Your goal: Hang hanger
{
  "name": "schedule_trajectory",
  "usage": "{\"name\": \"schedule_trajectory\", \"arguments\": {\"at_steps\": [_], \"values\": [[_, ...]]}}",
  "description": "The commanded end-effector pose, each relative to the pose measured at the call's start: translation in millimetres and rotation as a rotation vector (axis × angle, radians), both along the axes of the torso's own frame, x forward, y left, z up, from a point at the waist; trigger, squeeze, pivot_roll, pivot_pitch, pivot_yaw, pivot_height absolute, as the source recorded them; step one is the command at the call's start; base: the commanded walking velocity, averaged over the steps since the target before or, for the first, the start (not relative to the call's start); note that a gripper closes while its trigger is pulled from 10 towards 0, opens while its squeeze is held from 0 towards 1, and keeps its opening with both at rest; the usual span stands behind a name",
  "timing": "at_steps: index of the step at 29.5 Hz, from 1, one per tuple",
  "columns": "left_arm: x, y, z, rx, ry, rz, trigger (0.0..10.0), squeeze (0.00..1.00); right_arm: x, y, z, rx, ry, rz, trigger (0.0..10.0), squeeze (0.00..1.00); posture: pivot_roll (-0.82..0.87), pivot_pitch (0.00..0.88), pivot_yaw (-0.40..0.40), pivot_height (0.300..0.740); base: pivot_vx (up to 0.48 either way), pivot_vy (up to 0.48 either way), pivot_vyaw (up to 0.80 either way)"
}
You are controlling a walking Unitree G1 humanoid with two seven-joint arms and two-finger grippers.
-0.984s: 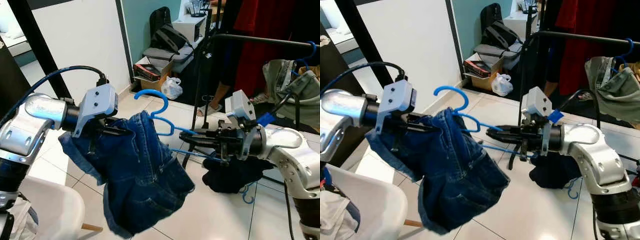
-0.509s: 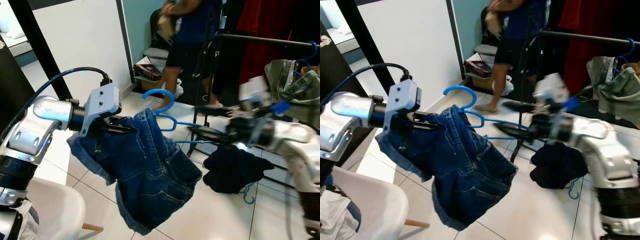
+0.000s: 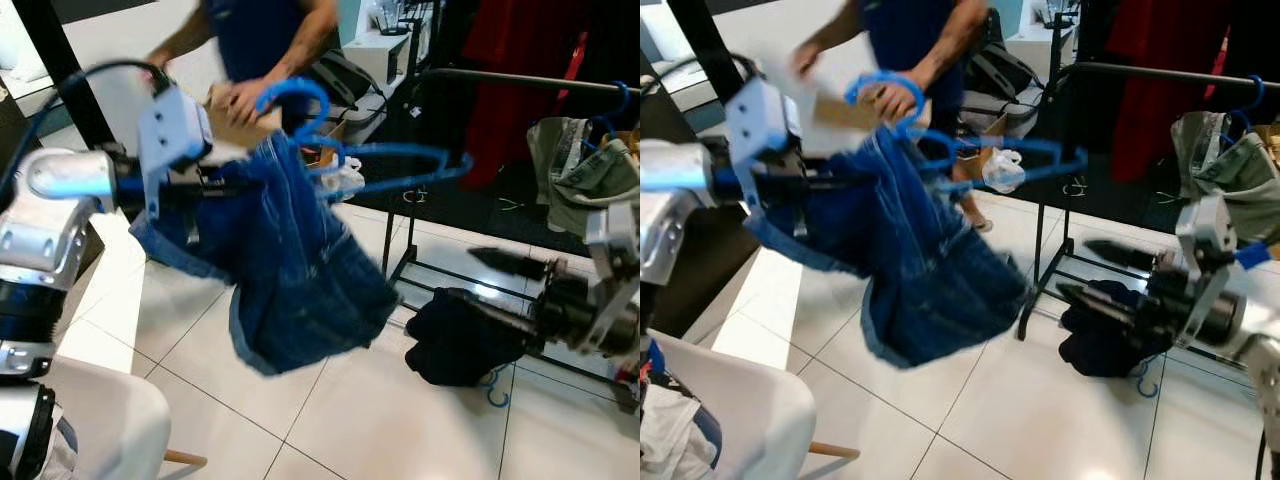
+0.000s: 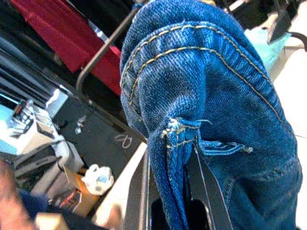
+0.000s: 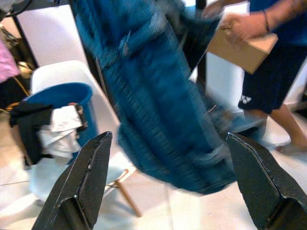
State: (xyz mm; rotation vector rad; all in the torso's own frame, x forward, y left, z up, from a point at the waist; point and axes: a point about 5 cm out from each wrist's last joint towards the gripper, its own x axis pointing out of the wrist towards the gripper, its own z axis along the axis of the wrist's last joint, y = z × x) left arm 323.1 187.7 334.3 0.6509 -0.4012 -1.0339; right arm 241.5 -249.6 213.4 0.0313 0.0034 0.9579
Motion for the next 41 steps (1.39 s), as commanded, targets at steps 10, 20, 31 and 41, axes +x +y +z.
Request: {"name": "schedule_trajectory", "arguments": {"at_steps": [10,20,31,41], "values": [[-12.6,-6.3,48,-0.173,-0.180,-0.129,0.0,0.00,17.0,0.1,-40,0.644,0.152,-0.153,10.0,0.00,-0.09,0.000,0.107,0.740,0.000,0.000,0.00],[-12.0,-14.0,54,-0.186,-0.211,-0.154,0.0,0.00,4.1,-0.7,-33,0.647,0.084,-0.105,10.0,0.00,-0.10,0.000,0.111,0.740,0.000,0.000,0.00],[-12.1,-18.1,53,-0.180,-0.195,-0.193,0.0,0.00,-16.9,19.4,1,0.215,-0.011,0.172,10.0,0.00,-0.10,0.000,0.114,0.740,0.000,0.000,0.00],[-12.2,-20.1,53,-0.178,-0.194,-0.205,0.0,0.00,-15.1,17.5,7,-0.038,0.016,0.208,10.0,0.00,-0.10,0.000,0.113,0.740,0.000,0.000,0.00]]}}
